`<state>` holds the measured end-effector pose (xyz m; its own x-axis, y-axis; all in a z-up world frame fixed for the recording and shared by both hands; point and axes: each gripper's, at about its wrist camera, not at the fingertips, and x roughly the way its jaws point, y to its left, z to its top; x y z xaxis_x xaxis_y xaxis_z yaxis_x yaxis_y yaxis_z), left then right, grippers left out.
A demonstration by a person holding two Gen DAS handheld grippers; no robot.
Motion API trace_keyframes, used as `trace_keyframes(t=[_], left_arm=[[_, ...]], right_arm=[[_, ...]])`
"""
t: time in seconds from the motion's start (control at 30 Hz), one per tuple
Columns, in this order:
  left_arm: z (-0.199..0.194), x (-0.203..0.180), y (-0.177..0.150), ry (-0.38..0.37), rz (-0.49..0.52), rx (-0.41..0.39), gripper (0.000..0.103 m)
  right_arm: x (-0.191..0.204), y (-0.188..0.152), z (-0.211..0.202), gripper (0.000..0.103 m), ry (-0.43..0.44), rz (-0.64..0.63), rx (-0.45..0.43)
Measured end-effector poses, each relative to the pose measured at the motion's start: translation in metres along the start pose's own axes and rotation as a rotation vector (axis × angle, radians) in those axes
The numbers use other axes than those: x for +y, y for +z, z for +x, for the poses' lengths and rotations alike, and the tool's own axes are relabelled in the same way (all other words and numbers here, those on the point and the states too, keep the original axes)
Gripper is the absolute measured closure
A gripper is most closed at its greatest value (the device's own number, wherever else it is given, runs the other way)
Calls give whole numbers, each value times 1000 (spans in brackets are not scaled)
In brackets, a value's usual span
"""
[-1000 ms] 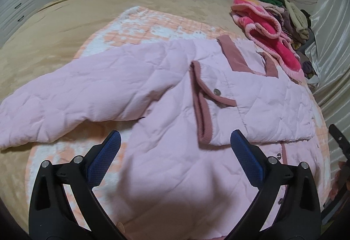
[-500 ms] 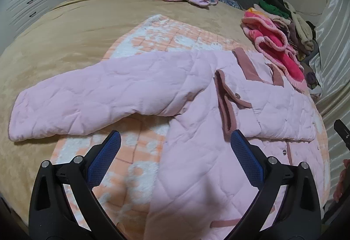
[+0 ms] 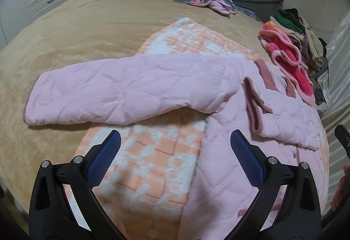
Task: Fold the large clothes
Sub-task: 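Move the left tool along the jacket to the other sleeve's cuff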
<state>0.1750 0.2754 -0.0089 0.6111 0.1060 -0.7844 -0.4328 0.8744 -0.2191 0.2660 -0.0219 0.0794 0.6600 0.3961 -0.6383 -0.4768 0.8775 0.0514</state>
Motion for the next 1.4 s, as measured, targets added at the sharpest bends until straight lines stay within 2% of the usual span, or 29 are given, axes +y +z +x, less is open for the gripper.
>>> trace_keyframes(t=[0.47,0.83,1.17,1.4], left_arm=[[0,57,-2,49,-94,10,9],[19,117,-9,46,-261,32,9],[48,172,-18,5,-456,57,9],[68,200,-4,-13,-582,15,9]], right_arm=[[71,7,27,4,72,-123,33],[117,0,54,4,110,-198,72],[133,-8,79,4,120,-220,105],[118,-18,92,4,100,-181,131]])
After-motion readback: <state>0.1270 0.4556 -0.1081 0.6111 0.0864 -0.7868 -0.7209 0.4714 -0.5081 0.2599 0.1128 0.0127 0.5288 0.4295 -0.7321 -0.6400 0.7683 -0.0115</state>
